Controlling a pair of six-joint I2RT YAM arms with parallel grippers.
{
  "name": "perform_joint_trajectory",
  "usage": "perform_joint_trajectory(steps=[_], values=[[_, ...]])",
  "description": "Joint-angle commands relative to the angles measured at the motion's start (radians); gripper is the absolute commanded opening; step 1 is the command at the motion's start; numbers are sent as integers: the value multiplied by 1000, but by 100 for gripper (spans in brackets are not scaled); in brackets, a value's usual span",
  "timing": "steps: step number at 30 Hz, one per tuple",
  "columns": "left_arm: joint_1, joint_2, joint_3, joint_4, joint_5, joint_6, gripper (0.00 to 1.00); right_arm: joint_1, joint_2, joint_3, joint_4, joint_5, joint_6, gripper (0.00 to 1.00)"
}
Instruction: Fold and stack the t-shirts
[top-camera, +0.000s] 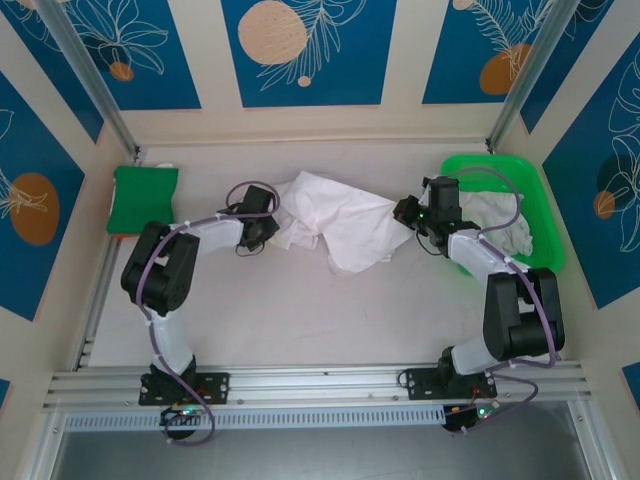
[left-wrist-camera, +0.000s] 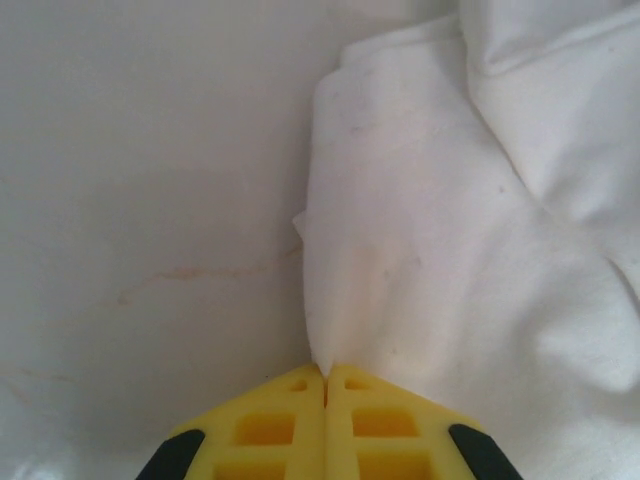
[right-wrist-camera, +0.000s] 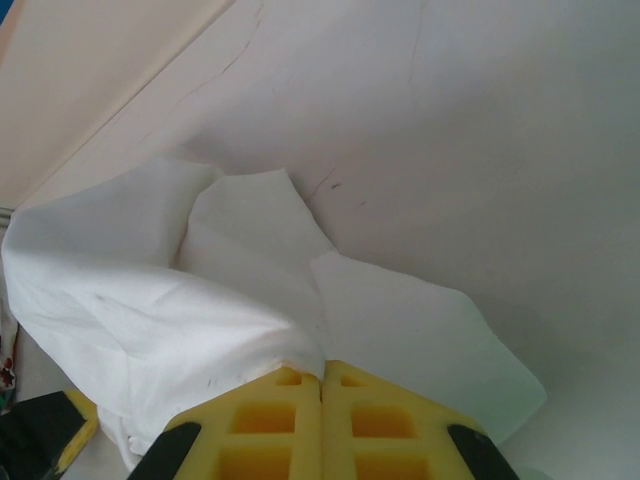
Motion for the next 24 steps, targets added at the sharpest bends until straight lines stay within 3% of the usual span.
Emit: perform_joint_trajectory(steps=[1, 8, 16, 24], values=[[15, -134, -42, 12, -139, 68, 0, -25, -58, 49, -29, -3, -28, 0], [22, -405, -126, -73, -327, 169, 0, -53, -161, 95, -64, 6, -67, 0], [79, -631, -181, -141, -401, 223, 0, -86, -267, 155, -93, -19, -90, 0], [173, -753, -172, -153, -404, 284, 0, -122, -312, 219, -78, -75, -96, 0]])
